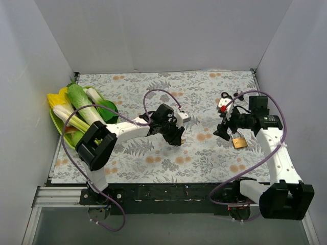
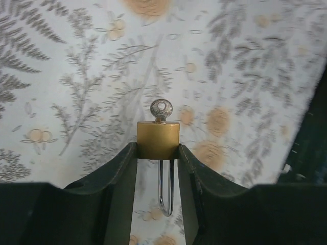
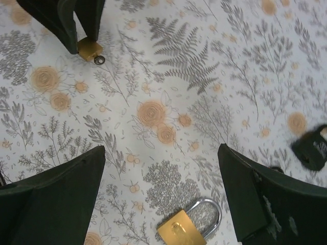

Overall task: Lock with the key
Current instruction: Pick up the lock from the center of the board.

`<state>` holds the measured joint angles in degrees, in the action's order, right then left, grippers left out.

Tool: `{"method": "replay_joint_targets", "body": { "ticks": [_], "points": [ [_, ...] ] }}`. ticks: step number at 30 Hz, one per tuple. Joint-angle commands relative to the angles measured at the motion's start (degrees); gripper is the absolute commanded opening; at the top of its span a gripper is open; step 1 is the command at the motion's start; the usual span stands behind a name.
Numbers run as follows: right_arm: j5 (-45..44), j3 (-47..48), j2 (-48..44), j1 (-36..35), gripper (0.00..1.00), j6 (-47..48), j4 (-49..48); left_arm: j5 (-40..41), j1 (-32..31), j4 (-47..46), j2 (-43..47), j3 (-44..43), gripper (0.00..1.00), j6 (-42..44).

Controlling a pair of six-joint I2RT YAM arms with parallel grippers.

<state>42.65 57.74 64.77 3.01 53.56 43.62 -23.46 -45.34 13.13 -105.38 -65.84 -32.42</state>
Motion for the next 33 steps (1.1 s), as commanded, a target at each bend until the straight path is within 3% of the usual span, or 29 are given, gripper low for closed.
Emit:
{"method": "replay_joint_targets", "body": {
  "ticks": [1,9,13,19,33],
  "points": [
    [4.4,-2.4,-5.4,-7.8,0.98,8.9,-0.5,-19.2,0.6,7.2,9.2,-4.1,0.00,-1.6],
    [4.7,-5.3,-11.5,-21.0,0.90,11.3,-6.2,-37.1,1.7,10.6,12.1,-6.7,0.00,-7.9],
    [1.7,-6.8,-14.9,-28.1,0.78,13.8,-7.7,-41.4,2.2,10.3,11.7,-7.5,0.00,-10.5],
    [-2.3,-7.9,-16.8,-35.6,0.64,15.3,-8.3,-44.7,2.9,8.9,11.0,-7.5,0.00,-14.1],
    [-5.5,-8.2,-14.5,-42.3,0.52,13.1,-9.8,-45.4,3.7,5.7,10.1,-7.4,0.00,-17.7]
  ]
}}
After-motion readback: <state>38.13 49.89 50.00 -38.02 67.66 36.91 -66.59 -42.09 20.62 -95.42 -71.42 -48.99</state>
